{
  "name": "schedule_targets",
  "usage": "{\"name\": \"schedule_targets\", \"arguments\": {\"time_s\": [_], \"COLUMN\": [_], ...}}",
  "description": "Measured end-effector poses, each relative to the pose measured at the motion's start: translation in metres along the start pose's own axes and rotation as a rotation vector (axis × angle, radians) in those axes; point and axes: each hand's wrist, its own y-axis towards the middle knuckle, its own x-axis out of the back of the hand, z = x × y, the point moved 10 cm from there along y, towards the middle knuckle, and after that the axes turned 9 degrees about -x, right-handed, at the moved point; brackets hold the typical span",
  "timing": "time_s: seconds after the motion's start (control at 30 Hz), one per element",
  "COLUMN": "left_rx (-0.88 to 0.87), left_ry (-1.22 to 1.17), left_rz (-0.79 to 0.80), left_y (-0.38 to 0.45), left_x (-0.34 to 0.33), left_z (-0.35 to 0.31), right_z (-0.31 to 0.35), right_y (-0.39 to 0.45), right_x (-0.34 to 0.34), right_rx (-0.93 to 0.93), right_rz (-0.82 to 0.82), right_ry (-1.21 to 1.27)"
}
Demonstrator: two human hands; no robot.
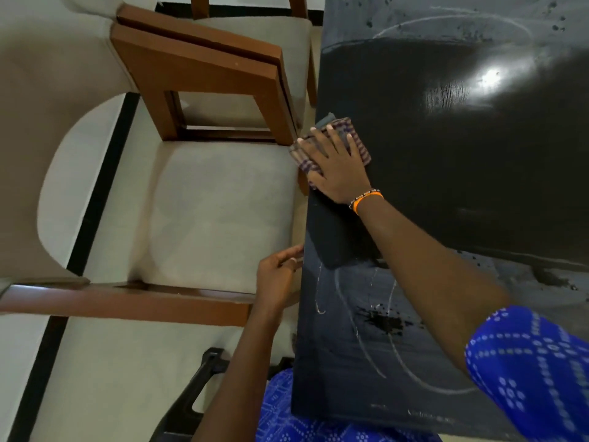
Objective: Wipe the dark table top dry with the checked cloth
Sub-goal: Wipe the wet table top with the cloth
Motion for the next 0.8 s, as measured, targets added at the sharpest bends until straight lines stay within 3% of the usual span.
{"name": "schedule_targets", "arguments": {"time_s": [0.13, 0.3, 0.47, 0.6, 0.8], "left_rx": [0.079, 0.101, -0.003, -0.09, -0.089], "left_ry": [-0.094, -0.09, 0.006, 0.097, 0.097], "left_rz": [-0.017, -0.195, -0.141, -0.089, -0.081], "left_y": [-0.01, -0.015, -0.014, -0.02, -0.021], "left_x": [0.005, 0.021, 0.008, 0.0, 0.0], "left_z": [0.013, 0.019, 0.005, 0.002, 0.007], "right_z": [0.018, 0.061, 0.052, -0.012, -0.172], "right_y": [-0.042, -0.142, -0.168, -0.179, -0.217], "right_x": [-0.003, -0.019, -0.023, -0.012, 0.011], "right_rx": [0.002, 0.076, 0.089, -0.053, -0.48], "right_rz": [-0.019, -0.013, 0.022, -0.009, -0.071], "right_ry": [0.025, 0.035, 0.042, 0.06, 0.049]}}
